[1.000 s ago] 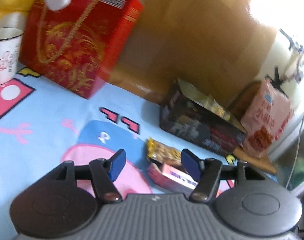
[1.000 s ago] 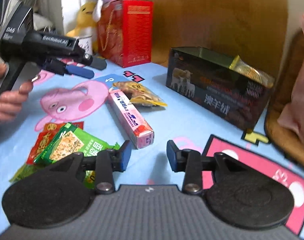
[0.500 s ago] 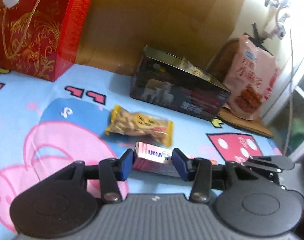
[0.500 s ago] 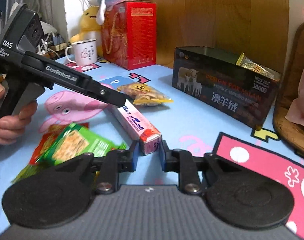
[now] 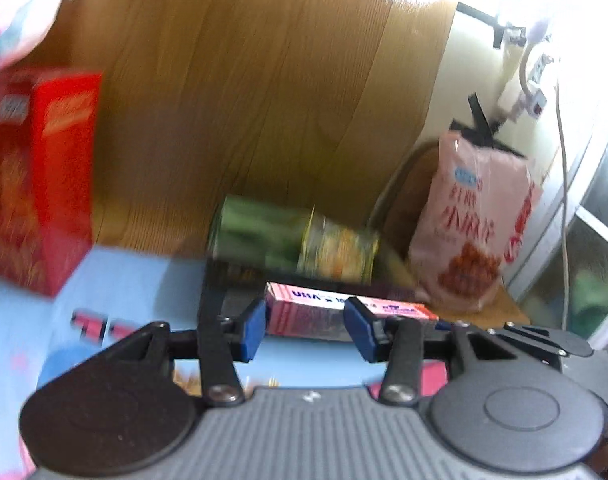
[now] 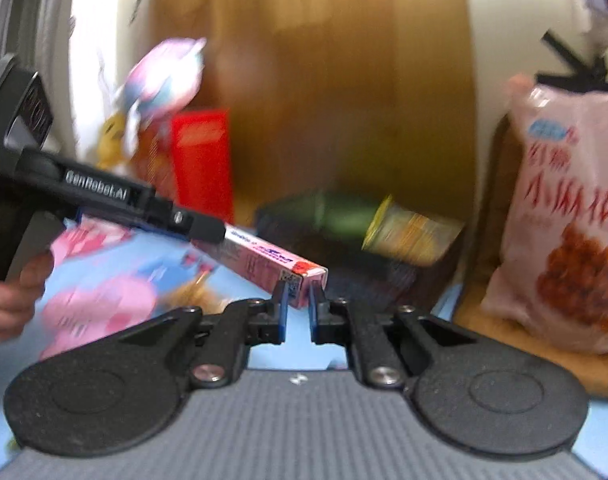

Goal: Organize snacks
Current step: 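Carry the pink candy box into the black tin box and release, then move the left gripper toward the green snack packs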

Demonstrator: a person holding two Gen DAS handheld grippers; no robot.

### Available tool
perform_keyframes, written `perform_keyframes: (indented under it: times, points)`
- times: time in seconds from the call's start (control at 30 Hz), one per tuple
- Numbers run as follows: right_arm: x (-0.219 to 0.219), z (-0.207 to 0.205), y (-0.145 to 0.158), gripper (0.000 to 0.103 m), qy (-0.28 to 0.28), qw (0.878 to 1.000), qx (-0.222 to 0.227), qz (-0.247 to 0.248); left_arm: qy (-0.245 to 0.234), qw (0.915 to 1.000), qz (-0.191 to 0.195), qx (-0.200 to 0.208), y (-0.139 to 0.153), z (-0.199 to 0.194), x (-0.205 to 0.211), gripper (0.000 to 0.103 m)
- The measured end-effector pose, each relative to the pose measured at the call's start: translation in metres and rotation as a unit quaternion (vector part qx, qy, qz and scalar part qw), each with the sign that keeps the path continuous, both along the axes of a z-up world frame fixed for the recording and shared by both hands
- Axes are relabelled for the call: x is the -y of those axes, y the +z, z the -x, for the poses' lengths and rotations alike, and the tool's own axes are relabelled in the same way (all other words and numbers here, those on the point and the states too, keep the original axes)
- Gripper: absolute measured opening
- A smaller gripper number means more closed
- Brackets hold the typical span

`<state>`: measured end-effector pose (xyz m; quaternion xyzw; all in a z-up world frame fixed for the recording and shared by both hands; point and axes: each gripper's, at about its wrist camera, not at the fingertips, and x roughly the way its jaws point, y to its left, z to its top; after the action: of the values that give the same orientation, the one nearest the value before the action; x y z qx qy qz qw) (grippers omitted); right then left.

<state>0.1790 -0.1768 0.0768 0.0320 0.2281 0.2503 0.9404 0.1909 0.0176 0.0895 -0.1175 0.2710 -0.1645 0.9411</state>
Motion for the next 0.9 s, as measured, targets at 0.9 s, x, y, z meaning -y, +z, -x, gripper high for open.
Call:
perform_keyframes:
  times: [0.9]
  points:
    - [-0.007,-0.033,-0.025,0.037,-0.004,0.99,-0.076,-0.119,0.093,0.9909,0.047,-0.085,-0.066,-0.004,-0.087,0.06]
